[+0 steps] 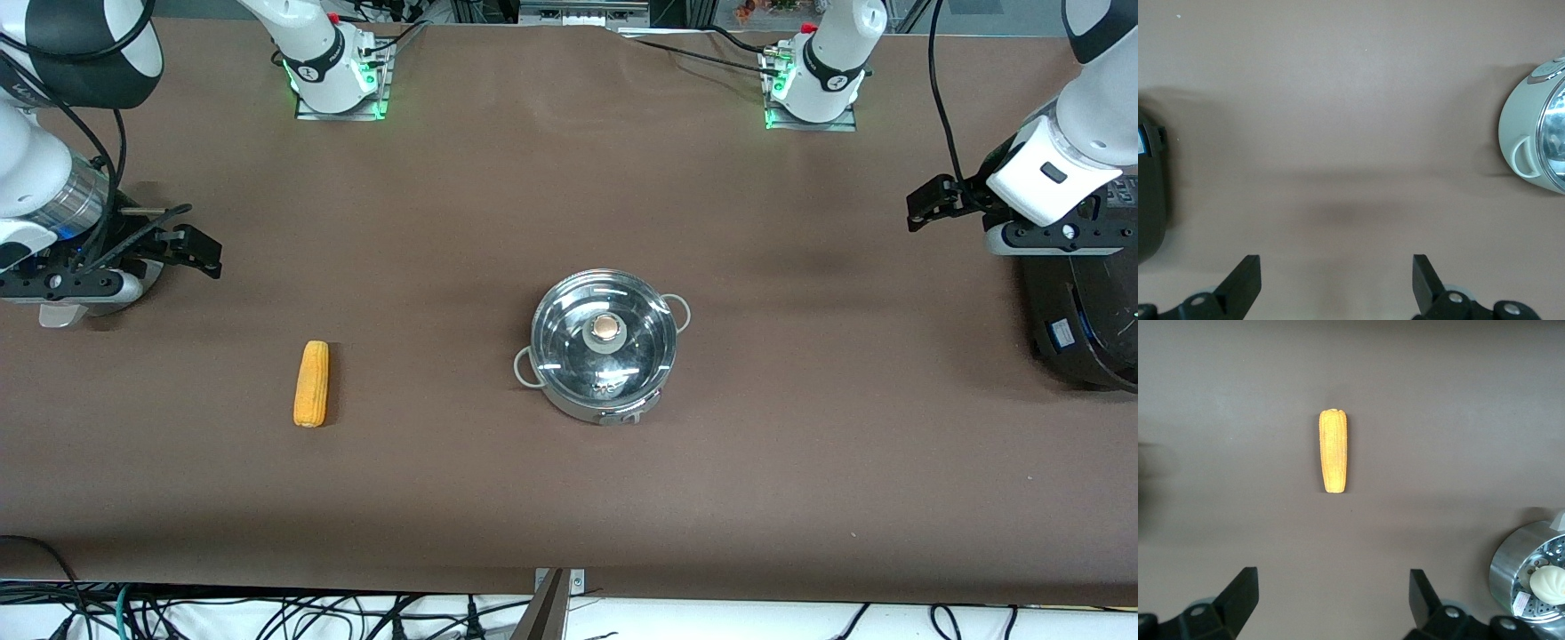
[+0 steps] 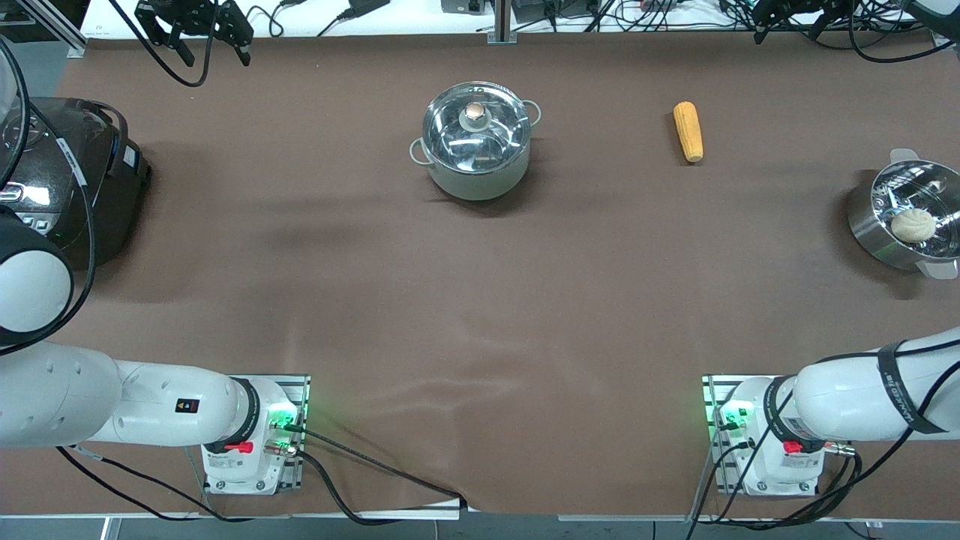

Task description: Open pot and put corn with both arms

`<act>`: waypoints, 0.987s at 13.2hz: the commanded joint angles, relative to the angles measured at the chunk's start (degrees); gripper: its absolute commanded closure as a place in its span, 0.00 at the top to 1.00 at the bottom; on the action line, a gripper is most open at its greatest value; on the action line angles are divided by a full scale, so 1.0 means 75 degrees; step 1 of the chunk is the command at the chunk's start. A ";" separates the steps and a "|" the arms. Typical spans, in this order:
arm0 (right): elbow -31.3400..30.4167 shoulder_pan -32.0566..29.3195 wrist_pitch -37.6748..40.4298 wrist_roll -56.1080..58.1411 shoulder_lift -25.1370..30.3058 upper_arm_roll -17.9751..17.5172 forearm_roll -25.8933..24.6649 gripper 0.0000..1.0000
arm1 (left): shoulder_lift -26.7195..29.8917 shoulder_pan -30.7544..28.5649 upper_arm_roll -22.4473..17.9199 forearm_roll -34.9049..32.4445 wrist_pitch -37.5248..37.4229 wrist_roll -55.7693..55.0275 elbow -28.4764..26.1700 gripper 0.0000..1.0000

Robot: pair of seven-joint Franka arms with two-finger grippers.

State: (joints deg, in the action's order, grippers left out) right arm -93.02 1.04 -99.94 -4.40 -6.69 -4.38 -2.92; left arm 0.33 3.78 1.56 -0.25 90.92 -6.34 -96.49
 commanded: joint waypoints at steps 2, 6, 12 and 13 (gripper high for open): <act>0.0204 -0.0081 0.0049 0.0118 -0.0092 -0.0014 0.0155 1.00 | 0.0108 -0.0046 0.0061 -0.0119 -0.0123 0.0154 0.0009 1.00; 0.0204 -0.0081 0.0049 0.0106 -0.0092 -0.0014 0.0155 1.00 | 0.0108 0.0024 0.0073 -0.0119 -0.0123 0.0072 0.0021 1.00; 0.0204 -0.0081 0.0049 0.0106 -0.0092 -0.0014 0.0155 1.00 | -0.0080 0.0059 0.0073 -0.0108 -0.0146 0.0060 0.0279 1.00; 0.0204 -0.0081 0.0049 0.0106 -0.0092 -0.0014 0.0155 1.00 | -0.0080 0.0071 0.0085 -0.0096 -0.0146 0.0060 0.0279 1.00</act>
State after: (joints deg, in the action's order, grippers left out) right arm -93.02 0.95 -99.99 -4.40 -6.78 -4.37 -2.92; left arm 0.30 3.90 2.10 -0.25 90.89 -6.34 -96.08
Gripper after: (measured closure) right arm 0.000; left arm 0.000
